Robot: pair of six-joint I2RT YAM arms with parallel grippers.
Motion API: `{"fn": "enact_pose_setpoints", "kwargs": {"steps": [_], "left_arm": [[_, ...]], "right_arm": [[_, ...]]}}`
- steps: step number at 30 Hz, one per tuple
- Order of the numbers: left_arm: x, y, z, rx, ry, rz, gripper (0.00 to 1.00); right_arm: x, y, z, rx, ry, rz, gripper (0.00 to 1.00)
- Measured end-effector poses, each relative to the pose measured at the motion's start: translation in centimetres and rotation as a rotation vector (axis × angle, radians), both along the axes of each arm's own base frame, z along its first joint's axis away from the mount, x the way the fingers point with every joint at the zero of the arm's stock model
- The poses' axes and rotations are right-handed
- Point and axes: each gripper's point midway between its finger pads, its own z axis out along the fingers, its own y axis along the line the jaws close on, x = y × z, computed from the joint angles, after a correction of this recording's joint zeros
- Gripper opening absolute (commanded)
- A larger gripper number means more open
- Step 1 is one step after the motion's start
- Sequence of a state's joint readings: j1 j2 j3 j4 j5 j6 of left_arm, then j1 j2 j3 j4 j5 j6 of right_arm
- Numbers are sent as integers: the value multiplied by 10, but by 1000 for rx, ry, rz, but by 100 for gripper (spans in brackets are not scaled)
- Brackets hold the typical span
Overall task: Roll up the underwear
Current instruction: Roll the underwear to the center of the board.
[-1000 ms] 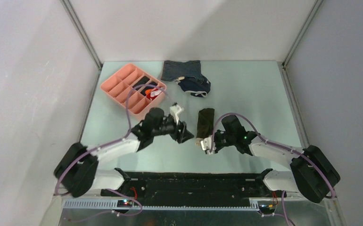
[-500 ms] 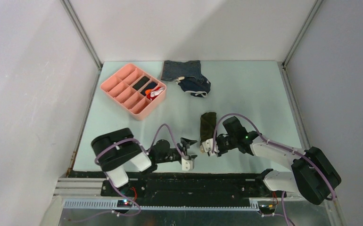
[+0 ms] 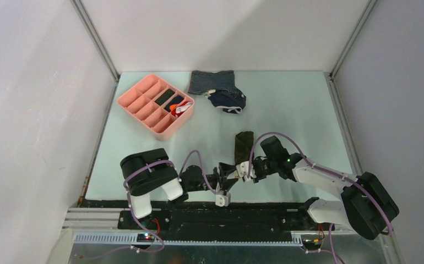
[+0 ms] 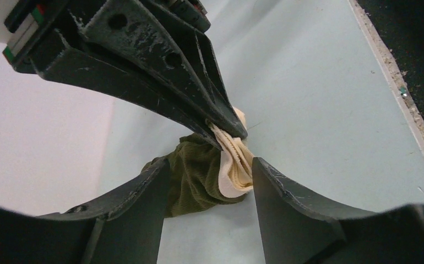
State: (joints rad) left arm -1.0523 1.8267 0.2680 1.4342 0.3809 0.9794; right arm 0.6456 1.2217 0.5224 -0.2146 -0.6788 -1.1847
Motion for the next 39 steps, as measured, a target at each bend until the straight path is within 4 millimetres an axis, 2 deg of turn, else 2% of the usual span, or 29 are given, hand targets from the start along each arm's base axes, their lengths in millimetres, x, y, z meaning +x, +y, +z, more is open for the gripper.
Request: {"fn": "enact_pose_setpoints", "kwargs": {"steps": [6,16,22,26,29,32,34,35,38,39], "left_arm": [[-6,-2,-2,3,7,-33,67],[-5,-6,-21,46,35,-40,59],[-4,-6,-25,58,46,-25,36],[4,-15,-23,51,69,1,23],[8,-20,-26,58,99,17,6],[8,-20,-29,67,118,25,0],[8,-20,-30,69,125,27,0],[8,-20,-30,69,126,28,0],[8,-20,-31,73,139,31,0],[7,-19,-33,80,148,32,0]], "right_arm": [[-1,0,1,0,4,-2,0],[-3,-2,3,2,7,-2,0],[-6,-3,3,1,19,1,0],[-6,-4,3,-1,17,-2,0],[-4,-7,2,-11,13,-13,1],[-3,-9,1,-23,13,-21,17],[-3,-9,0,-26,15,-26,30],[-3,-10,0,-27,17,-32,41],[1,-10,5,-20,15,-72,54],[4,-10,9,-15,6,-88,62]]}}
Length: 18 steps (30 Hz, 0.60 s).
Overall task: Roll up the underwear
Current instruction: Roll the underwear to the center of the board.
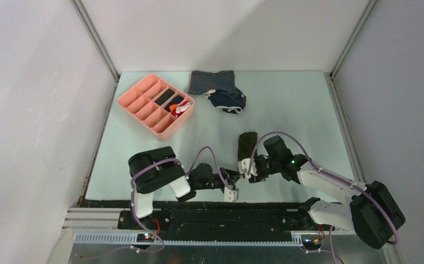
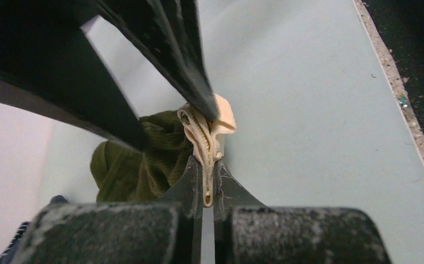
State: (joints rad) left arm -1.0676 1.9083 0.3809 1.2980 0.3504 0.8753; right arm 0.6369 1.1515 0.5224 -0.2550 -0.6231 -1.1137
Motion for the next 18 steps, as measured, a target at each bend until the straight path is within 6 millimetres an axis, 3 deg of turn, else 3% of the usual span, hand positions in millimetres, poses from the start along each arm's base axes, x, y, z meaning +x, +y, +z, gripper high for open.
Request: {"fn": "enact_pose_setpoints", "kwargs": {"steps": [8,12,18], "left_arm": [[-7,2,-15,68,122,2,0],[-6,-3,-15,85,162,2,0],[-6,-1,-15,118,193,6,0]], "right_arm": [[30,-6,56,118,-113,-265,98],[49,-23,72,174,-83,-525,99],[62,-51,60,216,115,-868,89]]}}
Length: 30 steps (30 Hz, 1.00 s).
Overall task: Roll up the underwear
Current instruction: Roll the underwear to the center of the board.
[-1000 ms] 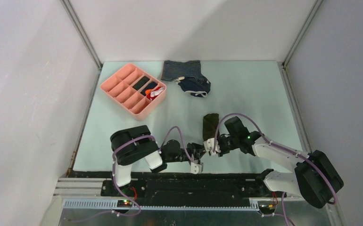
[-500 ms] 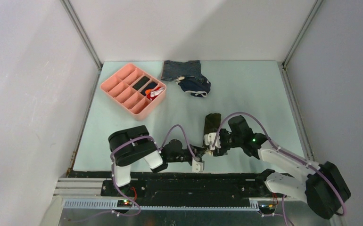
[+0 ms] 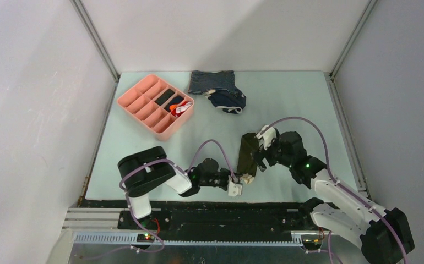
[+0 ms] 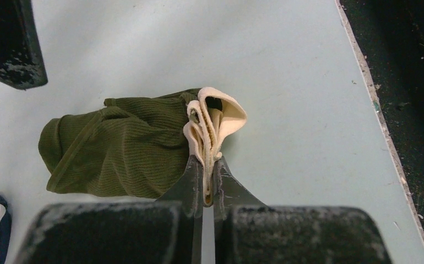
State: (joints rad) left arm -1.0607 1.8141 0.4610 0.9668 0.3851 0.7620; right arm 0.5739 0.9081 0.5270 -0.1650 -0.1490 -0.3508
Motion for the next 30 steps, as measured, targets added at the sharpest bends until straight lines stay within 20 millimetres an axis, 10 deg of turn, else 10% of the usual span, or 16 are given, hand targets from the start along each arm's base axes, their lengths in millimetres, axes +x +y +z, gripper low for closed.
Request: {"fn": "enact_pose_setpoints", "kwargs": {"steps": [8,14,30], "left_arm": [[-2,5,1,24,17,2,0],[-12,23,0,44,28,4,0],[-29,61,1,54,70,52,0]], "right_arm": [[5,-12,-21,108,228,-222,36],[10,-7,-60,110,436,-348,18],[13,70,-101,118,700,-364,16]]}}
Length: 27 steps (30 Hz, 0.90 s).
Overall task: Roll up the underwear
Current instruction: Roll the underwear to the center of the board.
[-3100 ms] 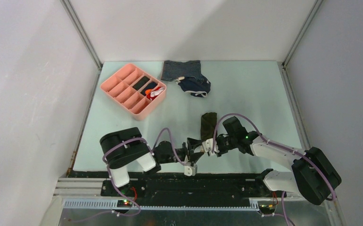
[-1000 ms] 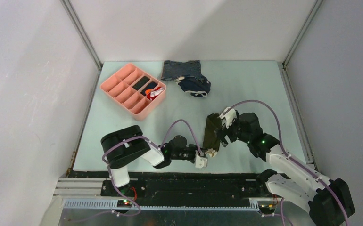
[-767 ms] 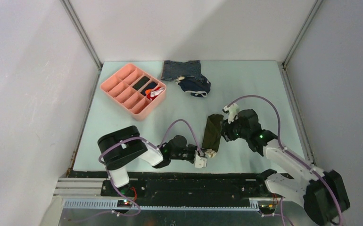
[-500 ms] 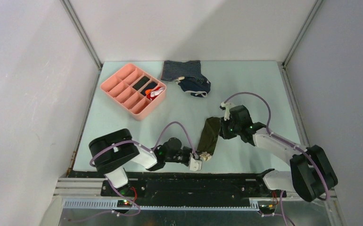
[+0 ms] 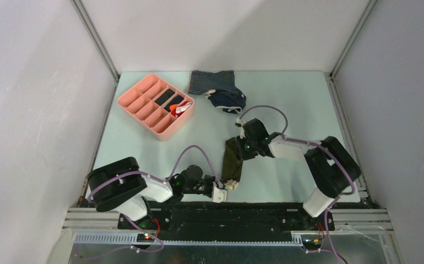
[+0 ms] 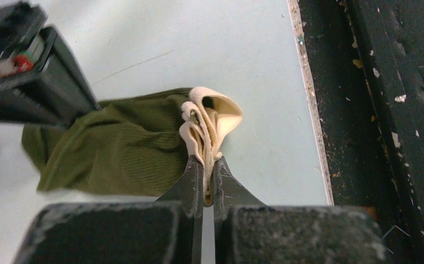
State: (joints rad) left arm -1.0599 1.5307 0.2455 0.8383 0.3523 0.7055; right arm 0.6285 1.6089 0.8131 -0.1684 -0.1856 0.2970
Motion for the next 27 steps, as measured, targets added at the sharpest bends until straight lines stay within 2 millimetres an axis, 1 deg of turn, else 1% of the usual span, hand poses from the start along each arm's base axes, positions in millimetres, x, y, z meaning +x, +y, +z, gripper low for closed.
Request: {"fn": "enact_pose_setpoints", "kwargs": {"steps": [4,6,7,8,9,11,12,14,16,17,18,19,20,21,22,24,25,27], "left_arm": [[0,9,-1,17,-1,24,0],[0,11,-1,27,7,30,0],[0,10,-2,33,11,31,0],[1,9,-2,40,16,29,0],[1,7,-1,50,23,28,0],[3,2,0,68,46,28,0],[6,-2,1,77,64,28,0],[10,-11,4,93,117,26,0],[14,-17,6,112,180,21,0],[17,-19,7,127,221,18,0],[21,-21,9,138,258,17,0],[25,-24,10,153,304,14,0],[28,-26,11,164,337,12,0],[31,-28,13,179,380,8,0],[34,-29,13,192,424,5,0],[38,-32,14,215,523,-1,0],[40,-32,14,224,565,-2,0],[32,-33,9,254,659,-40,0]], "right_arm": [[30,35,3,58,-6,28,19],[45,48,6,78,-21,37,32],[53,55,10,88,-33,43,42],[58,58,13,95,-45,44,46],[63,60,17,101,-59,47,51],[70,56,27,109,-94,54,56],[72,51,32,109,-107,52,57],[75,34,52,134,-153,51,58],[72,15,76,167,-207,53,58],[68,3,93,192,-253,55,58],[64,-5,104,209,-289,62,58],[55,-11,115,229,-329,83,58],[43,-13,123,250,-359,117,58],[25,-13,127,275,-381,170,57],[19,-11,126,280,-382,193,56],[-2,-8,121,300,-371,247,55],[-13,-8,115,304,-352,271,55],[-13,-14,108,283,-356,260,53]]}}
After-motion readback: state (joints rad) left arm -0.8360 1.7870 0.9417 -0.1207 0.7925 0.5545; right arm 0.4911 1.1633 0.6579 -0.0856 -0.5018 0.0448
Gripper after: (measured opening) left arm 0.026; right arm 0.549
